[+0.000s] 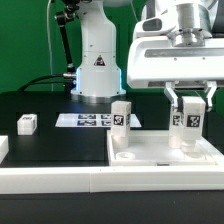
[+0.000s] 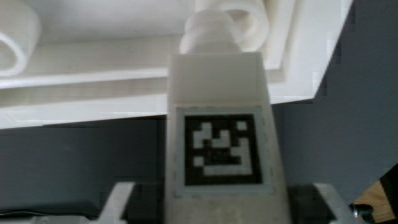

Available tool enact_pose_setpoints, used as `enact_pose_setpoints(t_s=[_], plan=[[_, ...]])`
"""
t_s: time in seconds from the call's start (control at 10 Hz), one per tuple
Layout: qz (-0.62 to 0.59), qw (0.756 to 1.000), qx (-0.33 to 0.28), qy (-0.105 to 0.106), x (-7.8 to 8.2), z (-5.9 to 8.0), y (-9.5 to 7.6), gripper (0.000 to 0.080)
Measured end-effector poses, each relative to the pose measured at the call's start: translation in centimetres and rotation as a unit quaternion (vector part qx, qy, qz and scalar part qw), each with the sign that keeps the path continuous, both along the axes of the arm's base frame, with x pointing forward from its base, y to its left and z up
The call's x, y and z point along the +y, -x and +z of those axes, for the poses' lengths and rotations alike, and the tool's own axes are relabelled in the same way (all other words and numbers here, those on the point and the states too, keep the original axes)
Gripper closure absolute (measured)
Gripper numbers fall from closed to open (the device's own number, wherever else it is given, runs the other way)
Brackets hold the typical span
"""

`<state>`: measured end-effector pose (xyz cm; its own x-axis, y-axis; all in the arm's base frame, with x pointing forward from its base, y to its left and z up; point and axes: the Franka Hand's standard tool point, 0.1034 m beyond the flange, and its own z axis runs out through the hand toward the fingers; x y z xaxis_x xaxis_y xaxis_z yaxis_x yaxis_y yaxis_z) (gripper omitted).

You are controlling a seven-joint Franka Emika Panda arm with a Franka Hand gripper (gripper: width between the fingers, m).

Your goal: Assemble square table

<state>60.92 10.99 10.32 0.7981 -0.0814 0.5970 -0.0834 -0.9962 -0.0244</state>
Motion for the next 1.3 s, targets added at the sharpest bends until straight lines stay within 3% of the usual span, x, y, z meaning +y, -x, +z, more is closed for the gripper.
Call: enact_pose_setpoints(t_s=[1.3], plan=[[0.015,1.000,0.003,0.011,1.2,-1.8,0.2,0.0509]])
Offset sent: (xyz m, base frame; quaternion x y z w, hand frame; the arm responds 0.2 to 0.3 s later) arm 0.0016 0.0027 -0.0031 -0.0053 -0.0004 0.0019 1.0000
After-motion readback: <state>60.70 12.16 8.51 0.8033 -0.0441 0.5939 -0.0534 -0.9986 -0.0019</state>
